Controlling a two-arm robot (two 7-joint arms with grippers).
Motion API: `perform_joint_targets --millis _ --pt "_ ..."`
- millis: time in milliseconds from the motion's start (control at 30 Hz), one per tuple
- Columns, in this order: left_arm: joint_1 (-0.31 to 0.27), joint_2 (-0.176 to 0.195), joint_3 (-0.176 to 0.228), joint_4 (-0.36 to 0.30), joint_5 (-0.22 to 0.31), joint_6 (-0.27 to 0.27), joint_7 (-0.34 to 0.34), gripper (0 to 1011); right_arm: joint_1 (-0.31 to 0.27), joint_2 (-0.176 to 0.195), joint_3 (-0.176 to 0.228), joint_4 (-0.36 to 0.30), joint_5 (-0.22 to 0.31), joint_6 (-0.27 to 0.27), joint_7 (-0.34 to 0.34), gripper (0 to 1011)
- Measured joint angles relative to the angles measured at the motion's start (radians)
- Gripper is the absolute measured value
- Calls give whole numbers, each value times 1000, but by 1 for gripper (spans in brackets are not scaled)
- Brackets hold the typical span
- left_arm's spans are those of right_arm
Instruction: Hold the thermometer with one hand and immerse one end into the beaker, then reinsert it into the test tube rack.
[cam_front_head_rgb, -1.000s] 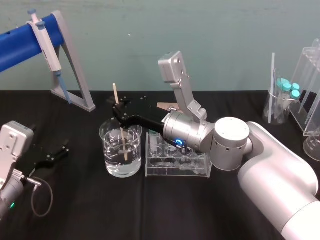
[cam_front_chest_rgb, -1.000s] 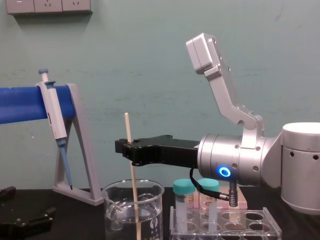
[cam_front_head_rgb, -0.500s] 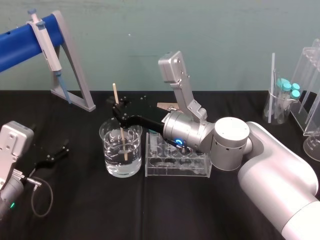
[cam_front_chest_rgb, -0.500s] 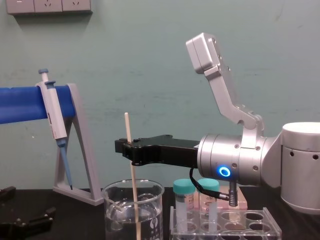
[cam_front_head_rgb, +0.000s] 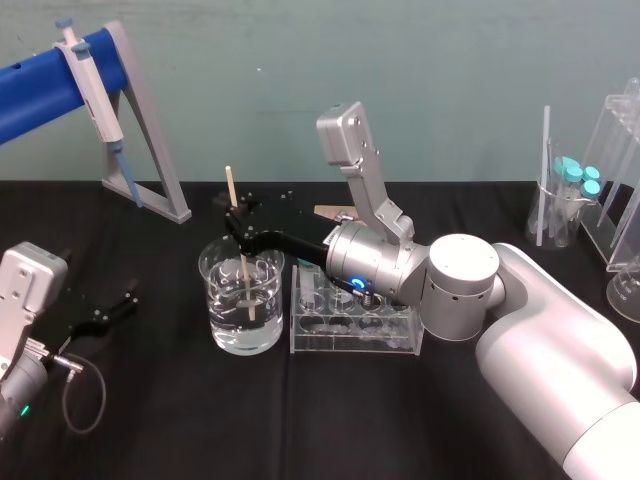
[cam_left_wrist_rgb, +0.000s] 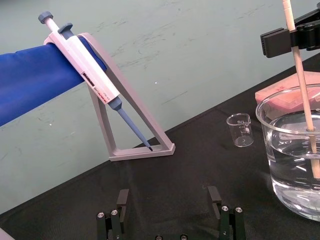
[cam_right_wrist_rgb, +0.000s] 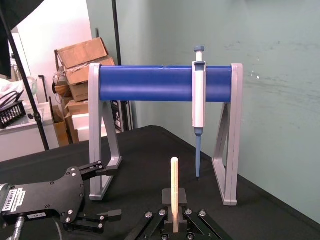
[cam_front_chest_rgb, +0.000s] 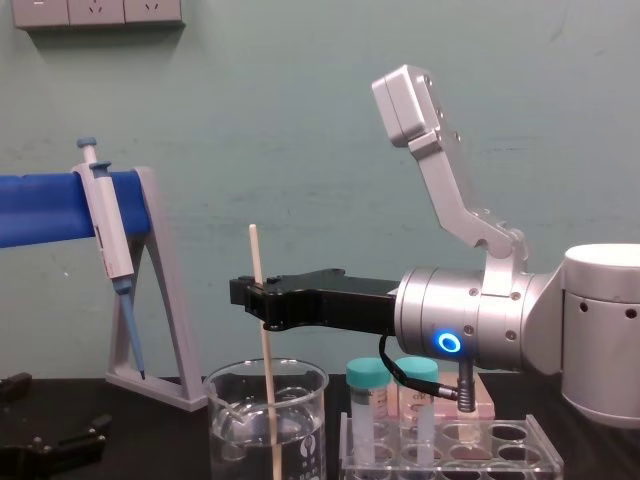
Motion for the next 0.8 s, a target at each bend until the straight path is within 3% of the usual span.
perform_joint_targets --millis 800 --pt "0 0 0 0 0 0 0 1004 0 0 0 0 0 0 0 48"
